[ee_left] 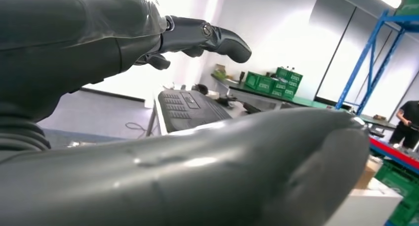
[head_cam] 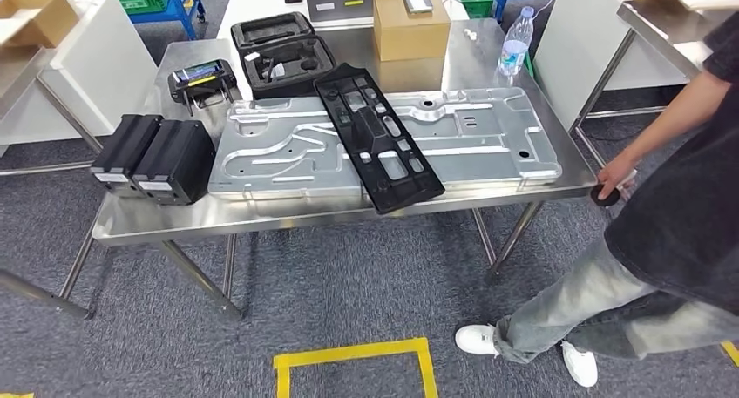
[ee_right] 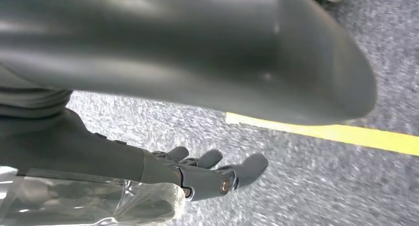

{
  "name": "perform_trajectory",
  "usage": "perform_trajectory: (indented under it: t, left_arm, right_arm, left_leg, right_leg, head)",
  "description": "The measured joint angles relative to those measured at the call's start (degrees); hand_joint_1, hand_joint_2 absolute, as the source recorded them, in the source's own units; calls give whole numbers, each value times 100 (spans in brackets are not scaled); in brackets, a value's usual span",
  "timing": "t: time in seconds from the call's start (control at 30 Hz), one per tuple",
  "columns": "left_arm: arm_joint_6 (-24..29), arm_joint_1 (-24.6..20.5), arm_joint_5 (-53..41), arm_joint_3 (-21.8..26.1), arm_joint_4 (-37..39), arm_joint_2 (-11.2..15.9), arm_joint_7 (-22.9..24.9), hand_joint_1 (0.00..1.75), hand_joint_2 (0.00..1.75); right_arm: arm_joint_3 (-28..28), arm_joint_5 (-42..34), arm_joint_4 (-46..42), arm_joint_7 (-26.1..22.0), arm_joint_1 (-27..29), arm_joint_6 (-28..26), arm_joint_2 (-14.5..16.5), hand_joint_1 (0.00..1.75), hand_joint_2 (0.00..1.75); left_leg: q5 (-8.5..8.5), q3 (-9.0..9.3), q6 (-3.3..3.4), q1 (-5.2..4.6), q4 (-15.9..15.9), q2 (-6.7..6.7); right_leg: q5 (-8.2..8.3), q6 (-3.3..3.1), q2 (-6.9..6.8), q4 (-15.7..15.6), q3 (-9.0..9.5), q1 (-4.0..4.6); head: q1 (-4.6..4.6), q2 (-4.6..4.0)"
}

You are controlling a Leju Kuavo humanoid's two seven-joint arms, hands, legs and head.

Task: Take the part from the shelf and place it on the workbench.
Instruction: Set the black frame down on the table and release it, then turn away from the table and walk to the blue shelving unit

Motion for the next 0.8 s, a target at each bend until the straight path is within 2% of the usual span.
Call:
perform_trajectory:
  t: [0.03, 0.07, 0.1, 0.13, 0.17, 0.2, 0.23, 0.27, 0.3, 0.33, 0.37, 0.4, 0.47, 0.5, 0.53, 0.57, 0.6, 0.63, 0.67, 0.7, 0.73, 0.77, 0.8]
  left_arm:
    - [-18, 57, -16, 56, -22, -3, 1, 0, 0]
    - [-31, 107, -28, 113, -46, -5, 1, 0, 0]
    - [-39, 151, -32, 173, -73, -7, 2, 0, 0]
    - [-43, 188, -33, 236, -103, -7, 2, 0, 0]
    - [-44, 220, -34, 302, -137, -6, 2, 0, 0]
    - [-43, 264, -37, 368, -169, -8, 2, 0, 0]
    - [-42, 315, -40, 433, -199, -10, 2, 0, 0]
    - [-41, 366, -42, 494, -225, -15, 2, 0, 0]
    - [-40, 425, -41, 546, -241, -24, 2, 0, 0]
    - [-40, 467, -38, 588, -255, -31, 3, 0, 0]
    - [-40, 502, -35, 621, -267, -40, 3, 0, 0]
    - [-39, 537, -33, 653, -280, -48, 3, 0, 0]
    - [-37, 592, -30, 712, -309, -57, 2, 0, 0]
    - [-33, 617, -29, 740, -320, -64, 2, 0, 0]
    - [-29, 640, -26, 766, -328, -72, 2, 0, 0]
    - [-22, 664, -23, 789, -335, -84, 2, 0, 0]
    - [-13, 684, -20, 808, -340, -93, 2, 0, 0]
    - [1, 699, -17, 826, -348, -99, 2, 0, 0]
    - [20, 714, -15, 848, -359, -103, 2, 0, 0]
    - [41, 725, -13, 873, -369, -103, 2, 0, 0]
    - [67, 739, -8, 905, -380, -103, 2, 0, 0]
    - [92, 759, -2, 933, -387, -103, 2, 0, 0]
    - [113, 788, 9, 952, -390, -104, 2, 0, 0]
  right_arm:
    - [0, -16, 0, 23, 0, 15, 0, 0, 0]
    - [0, -33, 0, 45, 1, 26, 0, 0, 0]
    - [0, -50, 1, 64, 0, 34, 0, 0, 0]
    - [0, -64, 1, 91, -1, 42, -2, 0, 0]
    - [-1, -77, 1, 120, -2, 47, -3, 0, 0]
    - [-1, -90, 2, 158, -3, 53, -4, 0, 0]
    - [-2, -99, 2, 202, -3, 61, -7, 0, 0]
    - [-2, -106, 2, 246, 0, 68, -7, 0, 0]
    - [-2, -119, 7, 290, 5, 78, -12, 0, 0]
    - [-1, -131, 12, 328, 9, 86, -15, 0, 0]
    - [-1, -143, 17, 350, 15, 91, -19, 0, 0]
    - [-1, -151, 22, 361, 19, 95, -22, 0, 0]
    - [0, -157, 24, 366, 20, 97, -22, 0, 0]
    - [0, -163, 25, 366, 18, 97, -22, 0, 0]
    - [0, -175, 25, 367, 16, 96, -22, 0, 0]
    - [-1, -188, 26, 367, 16, 94, -22, 0, 0]
    - [-1, -203, 26, 367, 14, 91, -22, 0, 0]
    - [-1, -222, 26, 367, 10, 83, -22, 0, 0]
    - [-1, -239, 26, 366, 3, 73, -22, 0, 0]
    - [-1, -255, 26, 363, -9, 62, -22, 0, 0]
    - [-2, -271, 26, 362, -20, 52, -22, 0, 0]
    - [-2, -284, 26, 361, -27, 45, -23, 0, 0]
    - [-3, -296, 27, 364, -27, 41, -23, 0, 0]
  left_leg:
    - [11, 16, -31, 14, 194, 0]
    - [139, 132, -58, 29, 170, 1]
    - [312, 356, -83, 45, -77, 3]
    - [436, 672, -101, 60, -491, 7]
    - [472, 1026, -102, 61, -1010, 6]
    - [444, 1308, -70, 53, -1436, 5]
    - [391, 1478, -30, 38, -1721, 2]
    - [371, 1533, 23, 16, -1855, -1]
    - [403, 1484, 86, 22, -1851, 5]
    - [454, 1421, 134, 30, -1842, 12]
    - [517, 1357, 191, 42, -1838, 19]
    - [590, 1283, 237, 58, -1843, 26]
    - [734, 1122, 271, 55, -1837, 27]
    - [807, 1043, 263, 56, -1834, 27]
    - [877, 964, 250, 56, -1830, 26]
    - [945, 886, 230, 59, -1826, 25]
    - [1010, 812, 206, 64, -1820, 22]
    - [1069, 742, 178, 71, -1812, 19]
    - [1122, 684, 143, 74, -1802, 18]
    - [1172, 642, 105, 77, -1794, 21]
    - [1225, 608, 63, 80, -1792, 28]
    - [1280, 577, 19, 91, -1796, 38]
    - [1335, 548, -26, 108, -1804, 46]
  right_leg:
    - [65, 9, 0, 7, -89, -4]
    - [131, 22, 0, 19, -184, -12]
    - [197, 40, 0, 37, -282, -19]
    - [256, 63, 1, 63, -372, -23]
    - [306, 86, 2, 97, -451, -18]
    - [364, 112, 3, 120, -507, -11]
    - [420, 137, 5, 133, -545, -5]
    - [477, 163, 6, 136, -570, -3]
    - [524, 193, 11, 130, -591, -4]
    - [475, 229, 17, 169, -628, -12]
    - [308, 267, 22, 296, -690, -23]
    - [23, 306, 27, 550, -782, -41]
    - [-646, 371, 26, 1387, -996, -100]
    - [-827, 397, 26, 1802, -1059, -130]
    - [-851, 416, 26, 2084, -1056, -158]
    - [-734, 430, 26, 2153, -952, -183]
    - [-565, 439, 26, 2008, -744, -203]
    - [-432, 441, 28, 1652, -429, -221]
    - [-402, 439, 33, 1150, -51, -225]
    - [-456, 428, 42, 660, 280, -218]
    - [-534, 408, 50, 291, 505, -203]
    - [-592, 379, 56, 88, 600, -175]
    - [-584, 330, 59, 31, 581, -158]
  head:
    - [-1, 0]
    - [-2, 0]
    - [-3, 0]
    - [-5, 0]
    - [-7, 0]
    - [-5, 1]
    - [-5, 1]
    - [-3, 1]
    - [-2, 1]
    - [-2, 0]
    - [-1, 0]
    - [1, -1]
    - [10, -1]
    - [16, -1]
    - [20, 0]
    - [22, 0]
    - [24, 0]
    - [25, 0]
    - [26, 0]
    - [26, 0]
    - [23, 0]
    - [21, 0]
    - [19, 0]
